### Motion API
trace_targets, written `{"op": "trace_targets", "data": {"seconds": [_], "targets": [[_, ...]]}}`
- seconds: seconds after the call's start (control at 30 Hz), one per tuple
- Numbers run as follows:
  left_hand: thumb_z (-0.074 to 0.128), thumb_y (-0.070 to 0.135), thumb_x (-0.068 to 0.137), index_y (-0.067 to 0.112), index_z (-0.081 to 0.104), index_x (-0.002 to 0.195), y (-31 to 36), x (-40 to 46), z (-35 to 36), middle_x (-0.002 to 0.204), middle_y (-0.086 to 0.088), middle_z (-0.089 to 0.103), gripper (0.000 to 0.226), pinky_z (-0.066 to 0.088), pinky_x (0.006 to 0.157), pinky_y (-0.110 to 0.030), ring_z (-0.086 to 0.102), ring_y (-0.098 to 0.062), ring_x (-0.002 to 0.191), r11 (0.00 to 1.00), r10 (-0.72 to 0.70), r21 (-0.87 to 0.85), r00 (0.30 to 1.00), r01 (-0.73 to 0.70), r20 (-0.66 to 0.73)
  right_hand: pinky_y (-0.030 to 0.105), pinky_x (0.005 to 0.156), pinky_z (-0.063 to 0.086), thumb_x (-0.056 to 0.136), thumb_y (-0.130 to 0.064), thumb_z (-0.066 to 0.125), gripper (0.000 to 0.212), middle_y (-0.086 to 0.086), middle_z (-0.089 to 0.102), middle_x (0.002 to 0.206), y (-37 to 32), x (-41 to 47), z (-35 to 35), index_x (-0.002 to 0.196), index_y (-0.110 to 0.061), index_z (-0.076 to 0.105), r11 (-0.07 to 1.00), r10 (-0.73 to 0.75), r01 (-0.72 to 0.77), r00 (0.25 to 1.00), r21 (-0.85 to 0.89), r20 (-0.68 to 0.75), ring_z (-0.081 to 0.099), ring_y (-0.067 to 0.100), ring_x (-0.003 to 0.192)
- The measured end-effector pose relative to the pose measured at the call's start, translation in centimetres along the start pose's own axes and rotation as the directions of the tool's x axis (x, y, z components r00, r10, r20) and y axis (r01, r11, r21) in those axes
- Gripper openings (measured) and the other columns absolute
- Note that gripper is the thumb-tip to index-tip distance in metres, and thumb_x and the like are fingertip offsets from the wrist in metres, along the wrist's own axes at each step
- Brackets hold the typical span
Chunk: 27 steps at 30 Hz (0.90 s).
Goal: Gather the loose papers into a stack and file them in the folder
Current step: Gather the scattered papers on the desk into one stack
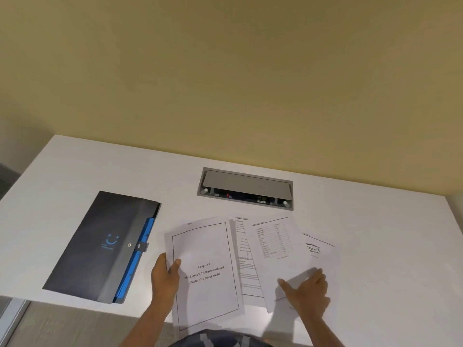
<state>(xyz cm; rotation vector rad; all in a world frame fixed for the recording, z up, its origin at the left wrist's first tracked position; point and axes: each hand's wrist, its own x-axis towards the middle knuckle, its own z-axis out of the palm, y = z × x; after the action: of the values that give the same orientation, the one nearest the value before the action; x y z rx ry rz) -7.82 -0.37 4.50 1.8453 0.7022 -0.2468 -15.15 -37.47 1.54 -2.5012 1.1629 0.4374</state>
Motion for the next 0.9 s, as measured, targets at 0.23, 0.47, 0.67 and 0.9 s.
{"op": "trace_targets", "data": {"seconds": [0.23,0.47,0.67,0.9], "targets": [[0.06,0.016,0.102,0.019,0.054,0.12,1.8,-2.7,0.4,0.103,-0.005,0.066,0.019,0.053,0.063,-0.027,0.066,-0.018,0.087,0.996,-0.018,-0.084,0.997,0.011,-0.076,0.058,0.105,0.05,0.059,-0.072,0.086,0.153,0.022,0.031,0.164,-0.2,-0.2,-0.2,0.161,-0.001,-0.004,0.998,-0.051,0.052,0.999,-0.032,0.018,0.037,0.042,0.147],[0.063,0.024,0.1,0.018,0.053,0.124,3.0,-4.4,1.6,0.104,-0.005,0.067,0.026,0.056,0.064,-0.033,0.069,-0.025,0.089,0.994,-0.024,-0.105,0.996,0.015,-0.086,0.059,0.102,0.049,0.057,-0.057,0.096,0.152,0.021,0.039,0.158,-0.6,0.1,-0.8,0.161,-0.002,0.0,0.998,-0.067,0.067,0.998,0.018,0.02,0.043,0.047,0.14],[0.062,0.022,0.101,0.02,0.054,0.126,3.5,-5.4,2.5,0.105,-0.006,0.068,0.027,0.056,0.065,-0.033,0.069,-0.024,0.091,0.992,-0.045,-0.125,0.995,0.034,-0.09,0.057,0.093,0.053,0.054,-0.054,0.098,0.145,0.022,0.053,0.149,-0.9,-0.3,-0.9,0.159,-0.004,0.01,0.994,-0.106,0.107,0.994,-0.015,0.023,0.057,0.046,0.125],[0.063,0.023,0.1,0.02,0.054,0.126,3.7,-5.9,2.8,0.107,-0.007,0.069,0.027,0.057,0.067,-0.035,0.069,-0.025,0.092,0.989,-0.066,-0.139,0.994,0.054,-0.087,0.058,0.095,0.048,0.052,-0.034,0.102,0.128,0.011,0.061,0.135,-1.6,1.6,-1.5,0.155,-0.015,0.028,0.966,-0.098,0.087,0.995,0.244,0.032,0.062,0.037,0.123]]}}
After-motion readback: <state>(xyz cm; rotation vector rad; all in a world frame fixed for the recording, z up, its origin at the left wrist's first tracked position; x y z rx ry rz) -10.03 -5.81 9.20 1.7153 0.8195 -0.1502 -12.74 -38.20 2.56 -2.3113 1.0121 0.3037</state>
